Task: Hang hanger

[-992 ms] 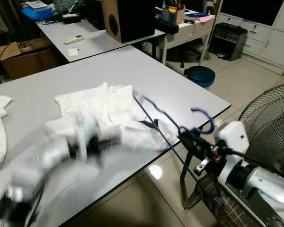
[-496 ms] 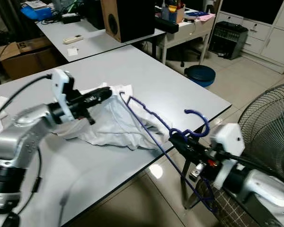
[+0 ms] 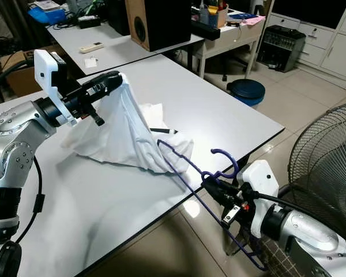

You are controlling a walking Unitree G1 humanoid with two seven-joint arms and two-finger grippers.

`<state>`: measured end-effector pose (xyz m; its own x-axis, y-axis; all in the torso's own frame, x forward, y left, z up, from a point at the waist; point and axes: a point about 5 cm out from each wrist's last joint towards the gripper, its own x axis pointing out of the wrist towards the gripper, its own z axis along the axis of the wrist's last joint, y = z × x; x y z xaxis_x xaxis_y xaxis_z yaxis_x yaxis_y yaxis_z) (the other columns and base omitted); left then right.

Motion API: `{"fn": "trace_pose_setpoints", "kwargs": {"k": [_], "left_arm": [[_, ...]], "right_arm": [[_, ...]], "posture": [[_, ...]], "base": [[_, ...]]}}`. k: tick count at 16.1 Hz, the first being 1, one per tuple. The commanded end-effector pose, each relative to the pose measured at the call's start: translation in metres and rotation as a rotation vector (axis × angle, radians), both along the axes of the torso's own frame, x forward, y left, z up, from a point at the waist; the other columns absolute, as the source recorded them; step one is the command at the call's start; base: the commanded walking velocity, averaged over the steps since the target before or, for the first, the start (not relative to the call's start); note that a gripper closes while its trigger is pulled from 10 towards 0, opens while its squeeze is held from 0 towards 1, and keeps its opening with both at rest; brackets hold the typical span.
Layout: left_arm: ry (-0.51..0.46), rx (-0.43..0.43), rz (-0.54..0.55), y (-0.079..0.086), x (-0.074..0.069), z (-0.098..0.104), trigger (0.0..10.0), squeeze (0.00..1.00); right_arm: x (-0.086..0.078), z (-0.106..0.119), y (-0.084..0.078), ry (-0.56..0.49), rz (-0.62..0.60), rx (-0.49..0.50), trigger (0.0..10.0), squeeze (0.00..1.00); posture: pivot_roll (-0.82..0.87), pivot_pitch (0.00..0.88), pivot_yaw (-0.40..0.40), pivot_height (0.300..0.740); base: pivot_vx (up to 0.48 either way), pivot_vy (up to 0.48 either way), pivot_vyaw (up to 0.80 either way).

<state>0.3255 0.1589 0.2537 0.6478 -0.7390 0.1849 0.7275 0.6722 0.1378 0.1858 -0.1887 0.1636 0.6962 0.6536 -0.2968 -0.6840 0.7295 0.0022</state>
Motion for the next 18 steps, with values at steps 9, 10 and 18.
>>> {"fn": "trace_pose_setpoints", "kwargs": {"k": [9, 10, 18], "left_arm": [[-0.142, -0.020, 0.010, 0.026, -0.003, 0.027, 0.0, 0.00], [-0.148, -0.017, 0.029, 0.027, -0.002, 0.029, 0.0, 0.00], [-0.090, 0.093, 0.111, 0.015, 0.008, 0.009, 0.0, 0.00]], "right_arm": [[0.034, 0.000, -0.042, -0.081, -0.314, -0.192, 10.0, 0.00], [0.040, 0.005, -0.043, -0.118, -0.333, -0.183, 10.0, 0.00], [0.015, 0.046, -0.003, -0.223, 0.026, 0.199, 10.0, 0.00]], "posture": [[-0.02, 0.000, 0.089, 0.740], [-0.02, 0.000, 0.089, 0.740], [-0.02, 0.000, 0.085, 0.740]], "base": [[0.000, 0.000, 0.00], [0.000, 0.000, 0.00], [0.000, 0.000, 0.00]]}}
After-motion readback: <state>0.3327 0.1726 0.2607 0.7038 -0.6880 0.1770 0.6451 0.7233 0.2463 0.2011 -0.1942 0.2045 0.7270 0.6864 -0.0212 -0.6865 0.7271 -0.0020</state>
